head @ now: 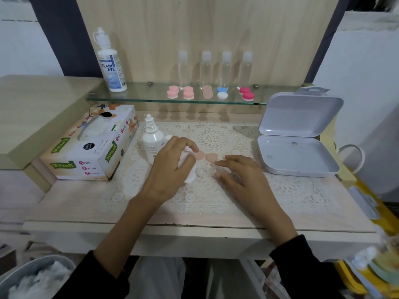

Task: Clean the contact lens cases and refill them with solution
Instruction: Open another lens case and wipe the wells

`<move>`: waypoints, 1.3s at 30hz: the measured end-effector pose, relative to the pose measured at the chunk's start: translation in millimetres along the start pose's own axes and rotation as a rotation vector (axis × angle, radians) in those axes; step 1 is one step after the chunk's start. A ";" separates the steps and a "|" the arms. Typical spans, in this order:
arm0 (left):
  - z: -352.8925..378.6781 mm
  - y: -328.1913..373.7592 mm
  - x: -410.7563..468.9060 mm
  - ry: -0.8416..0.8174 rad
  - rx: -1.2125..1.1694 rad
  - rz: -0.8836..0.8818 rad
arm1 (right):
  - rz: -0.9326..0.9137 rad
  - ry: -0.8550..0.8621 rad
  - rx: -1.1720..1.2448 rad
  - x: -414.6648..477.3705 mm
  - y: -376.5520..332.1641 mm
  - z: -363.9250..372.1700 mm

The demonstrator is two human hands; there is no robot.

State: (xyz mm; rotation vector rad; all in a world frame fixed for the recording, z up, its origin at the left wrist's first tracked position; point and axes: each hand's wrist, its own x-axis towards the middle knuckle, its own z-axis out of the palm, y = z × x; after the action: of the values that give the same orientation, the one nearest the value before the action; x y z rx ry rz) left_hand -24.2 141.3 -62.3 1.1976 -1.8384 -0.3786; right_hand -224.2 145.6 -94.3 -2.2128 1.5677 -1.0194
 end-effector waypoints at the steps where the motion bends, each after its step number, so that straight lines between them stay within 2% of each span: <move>1: 0.4 -2.0 0.1 -0.056 0.006 -0.013 | -0.001 -0.001 -0.006 0.3 0.6 0.2; 5: 2.8 -4.1 0.4 -0.195 0.024 0.017 | -0.003 -0.004 -0.003 -0.8 2.0 0.5; 11: 3.9 -5.1 3.0 -0.202 0.102 0.063 | -0.011 -0.005 -0.009 0.5 1.5 2.3; 18: 1.6 -3.4 2.1 -0.229 0.321 0.126 | -0.019 0.000 -0.024 -0.3 1.6 2.3; 26: 6.7 12.0 12.0 -0.308 0.608 0.115 | -0.040 0.011 -0.049 -0.7 0.5 3.0; 35: 15.1 15.4 15.7 -0.310 0.620 0.087 | -0.042 0.024 -0.036 -0.4 -0.9 3.7; 39: 16.7 11.8 10.5 -0.286 0.546 0.037 | -0.032 0.023 -0.039 0.0 -2.0 3.1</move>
State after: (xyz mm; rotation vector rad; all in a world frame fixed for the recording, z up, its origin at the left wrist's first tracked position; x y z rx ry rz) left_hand -46.0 134.7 -58.7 1.5278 -2.2981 -0.0179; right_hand -220.7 145.8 -95.4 -2.2667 1.5802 -1.0357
